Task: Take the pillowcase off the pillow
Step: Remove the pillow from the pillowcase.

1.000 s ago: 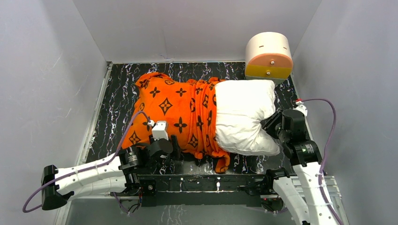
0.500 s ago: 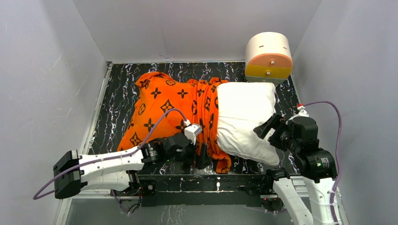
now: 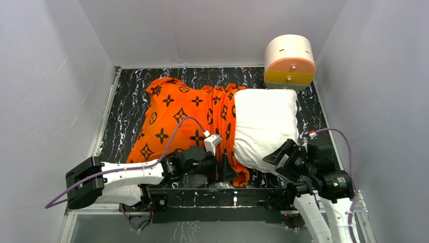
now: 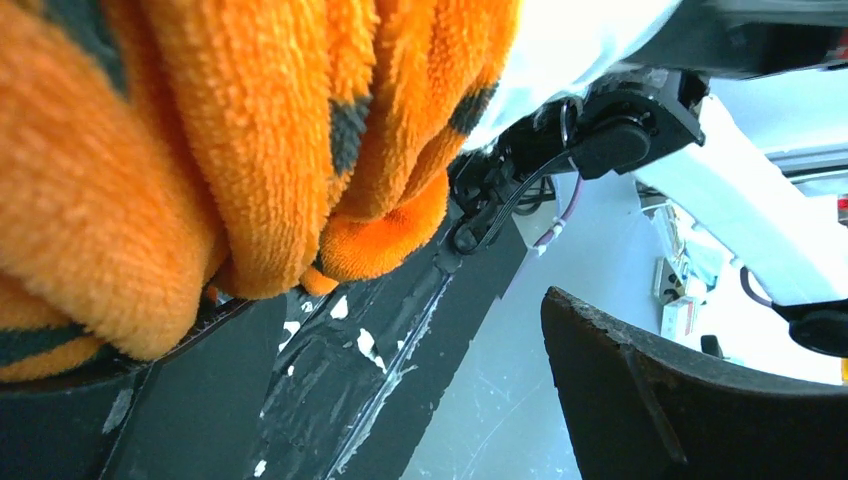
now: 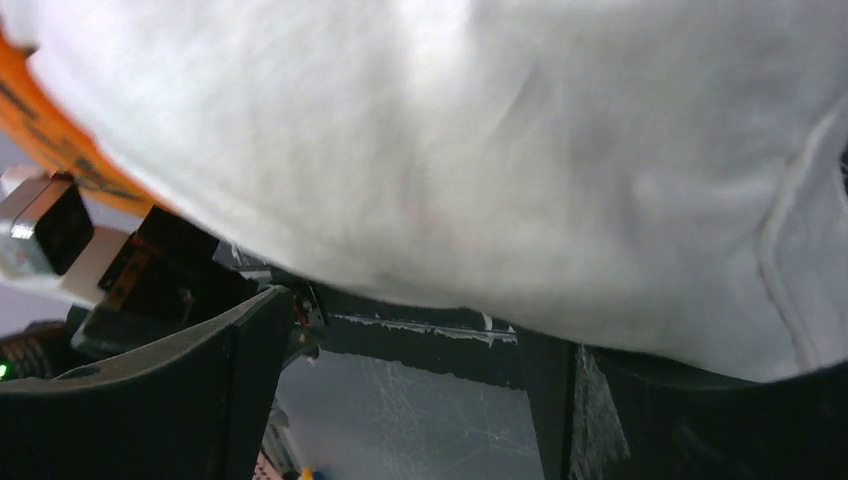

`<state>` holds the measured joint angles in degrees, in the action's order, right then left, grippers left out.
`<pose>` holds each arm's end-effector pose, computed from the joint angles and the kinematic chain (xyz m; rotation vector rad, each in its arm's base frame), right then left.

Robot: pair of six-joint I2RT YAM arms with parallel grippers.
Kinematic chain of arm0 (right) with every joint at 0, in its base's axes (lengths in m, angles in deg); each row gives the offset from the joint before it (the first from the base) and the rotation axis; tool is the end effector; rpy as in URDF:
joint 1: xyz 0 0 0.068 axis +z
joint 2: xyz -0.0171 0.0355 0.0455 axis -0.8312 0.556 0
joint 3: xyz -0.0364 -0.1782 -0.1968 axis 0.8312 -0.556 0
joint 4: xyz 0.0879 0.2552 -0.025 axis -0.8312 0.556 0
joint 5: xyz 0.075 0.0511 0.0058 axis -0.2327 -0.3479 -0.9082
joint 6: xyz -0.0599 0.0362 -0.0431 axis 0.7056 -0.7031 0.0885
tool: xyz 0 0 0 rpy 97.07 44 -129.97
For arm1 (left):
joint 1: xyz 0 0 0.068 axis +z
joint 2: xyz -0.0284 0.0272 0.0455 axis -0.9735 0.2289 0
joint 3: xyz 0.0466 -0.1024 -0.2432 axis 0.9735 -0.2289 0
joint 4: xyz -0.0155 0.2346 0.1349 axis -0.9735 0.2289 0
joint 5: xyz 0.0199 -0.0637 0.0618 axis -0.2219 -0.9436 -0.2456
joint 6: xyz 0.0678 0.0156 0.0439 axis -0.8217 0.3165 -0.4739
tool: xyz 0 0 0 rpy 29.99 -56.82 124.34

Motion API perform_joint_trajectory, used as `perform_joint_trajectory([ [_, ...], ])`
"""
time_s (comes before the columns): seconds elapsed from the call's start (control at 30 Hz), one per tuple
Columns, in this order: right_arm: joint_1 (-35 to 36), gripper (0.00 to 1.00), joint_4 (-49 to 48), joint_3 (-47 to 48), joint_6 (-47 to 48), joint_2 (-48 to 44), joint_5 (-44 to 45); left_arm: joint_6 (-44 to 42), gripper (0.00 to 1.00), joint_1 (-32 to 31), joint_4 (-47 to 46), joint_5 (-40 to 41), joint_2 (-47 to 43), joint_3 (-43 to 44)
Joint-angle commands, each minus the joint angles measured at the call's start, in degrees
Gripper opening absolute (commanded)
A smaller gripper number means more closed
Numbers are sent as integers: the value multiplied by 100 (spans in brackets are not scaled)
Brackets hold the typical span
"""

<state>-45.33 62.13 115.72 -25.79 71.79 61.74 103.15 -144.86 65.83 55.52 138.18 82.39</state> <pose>0.0849 0.0365 0.2777 0.6180 2.3553 0.8142 0.1061 -0.2815 0.2005 0.4568 2.1063 -1.3905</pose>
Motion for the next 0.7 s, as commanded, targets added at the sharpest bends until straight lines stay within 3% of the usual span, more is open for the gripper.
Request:
perform_joint_trajectory([
  [0.0,7,87,-1568,-761,-891,12,-117,160,98,2,-516,411,-37,-173],
  [0.1,5,86,-2833,-1276,-1209,-6,144,227,98,6,-585,1049,44,-480],
  [0.2,1,82,-3799,-1564,-1447,68,278,579,98,6,-1299,1406,91,-818],
  [0.27,0,63,-4304,-1797,-1590,116,191,732,98,6,-1942,1443,184,-990],
  [0.37,7,33,-4905,-2094,-1697,209,-131,806,98,7,-2119,1411,425,-906],
  [0.5,8,0,-4996,-2140,-1525,204,-219,995,98,5,-2528,1543,1022,-652],
  [0.63,7,0,-4717,-1925,-1413,389,-633,982,94,7,-2700,2832,1630,-136],
  [0.67,8,0,-4589,-1801,-1344,378,-614,793,85,7,-2737,3204,1739,-53],
])
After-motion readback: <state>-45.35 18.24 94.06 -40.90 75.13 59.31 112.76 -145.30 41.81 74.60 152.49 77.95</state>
